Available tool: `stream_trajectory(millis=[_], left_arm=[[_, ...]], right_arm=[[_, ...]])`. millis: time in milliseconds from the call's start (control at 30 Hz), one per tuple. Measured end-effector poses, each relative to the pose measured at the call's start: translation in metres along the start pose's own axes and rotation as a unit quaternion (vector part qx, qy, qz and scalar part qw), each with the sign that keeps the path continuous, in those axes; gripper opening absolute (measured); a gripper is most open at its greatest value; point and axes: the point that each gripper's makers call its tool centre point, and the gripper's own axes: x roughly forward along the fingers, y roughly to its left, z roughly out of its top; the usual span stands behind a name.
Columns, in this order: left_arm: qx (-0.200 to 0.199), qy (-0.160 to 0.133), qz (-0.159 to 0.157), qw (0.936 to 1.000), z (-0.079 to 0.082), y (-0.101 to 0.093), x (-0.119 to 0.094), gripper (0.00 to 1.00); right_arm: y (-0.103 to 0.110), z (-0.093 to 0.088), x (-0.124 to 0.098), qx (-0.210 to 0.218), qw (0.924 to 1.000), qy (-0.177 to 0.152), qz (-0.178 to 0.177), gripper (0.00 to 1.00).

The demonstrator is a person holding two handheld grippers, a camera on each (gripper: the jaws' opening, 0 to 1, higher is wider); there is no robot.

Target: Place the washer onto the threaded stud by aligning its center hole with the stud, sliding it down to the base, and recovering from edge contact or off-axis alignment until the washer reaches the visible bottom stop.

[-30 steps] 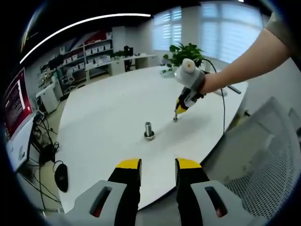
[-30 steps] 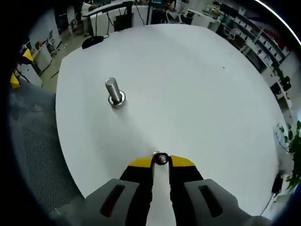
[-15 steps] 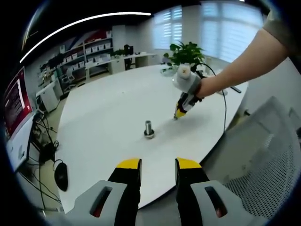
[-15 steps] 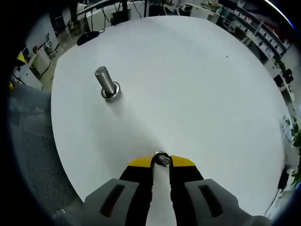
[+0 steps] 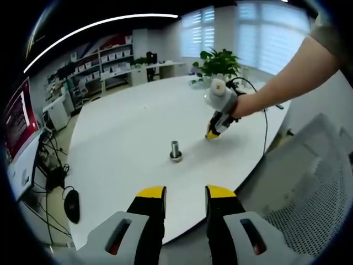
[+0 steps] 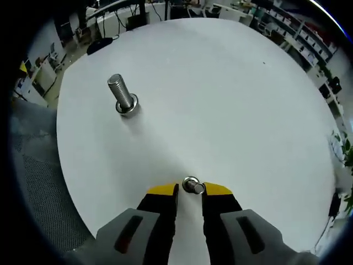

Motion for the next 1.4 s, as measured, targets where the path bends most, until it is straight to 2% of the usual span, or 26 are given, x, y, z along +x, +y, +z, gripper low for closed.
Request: stream_trajectory(millis=[200,267,333,467,533,633,767,1000,1067,1167,1400], left_arm=[[0.001,-0.009,-0.003,1.0000,0.003,-0.001,-0.001,0.26],[-0.001,-0.020,-0.002,0.9998,0.007,0.000,-0.003,0.26],[-0.003,-0.018,-0.005,0.9998,0.007,-0.002,-0.003,0.26],[-0.001,-0.028,-0.012,0.9995,0.010,-0.004,-0.004,0.26],[-0.003,-0.030,-0.014,0.9994,0.011,-0.004,-0.004,0.26],[-0.002,-0.037,-0.018,0.9992,0.013,-0.006,-0.005,0.27],[-0.003,-0.045,-0.019,0.9988,0.015,-0.006,-0.006,0.27],[-0.011,-0.061,-0.017,0.9979,0.020,-0.004,-0.009,0.27],[-0.014,-0.067,-0.017,0.9975,0.022,-0.004,-0.010,0.27],[-0.014,-0.073,-0.013,0.9971,0.024,-0.002,-0.011,0.27],[-0.021,-0.085,-0.004,0.9962,0.028,0.002,-0.014,0.28]], right_arm=[[0.000,-0.004,-0.015,0.008,0.9999,-0.012,-0.009,0.23],[-0.002,-0.006,-0.023,0.011,0.9996,-0.022,-0.017,0.25],[0.001,-0.009,-0.034,0.022,0.9991,-0.030,-0.021,0.25],[0.001,-0.009,-0.057,0.041,0.9963,-0.067,-0.036,0.25],[0.003,-0.004,-0.070,0.054,0.9931,-0.097,-0.037,0.25],[0.004,-0.006,-0.089,0.057,0.9904,-0.114,-0.053,0.26],[0.010,0.000,-0.115,0.078,0.9813,-0.165,-0.061,0.30],[0.024,-0.006,-0.153,0.126,0.9707,-0.191,-0.073,0.29],[0.028,-0.006,-0.166,0.146,0.9632,-0.213,-0.075,0.29],[0.033,-0.009,-0.186,0.153,0.9570,-0.232,-0.082,0.29],[0.048,-0.022,-0.205,0.173,0.9467,-0.258,-0.086,0.31]])
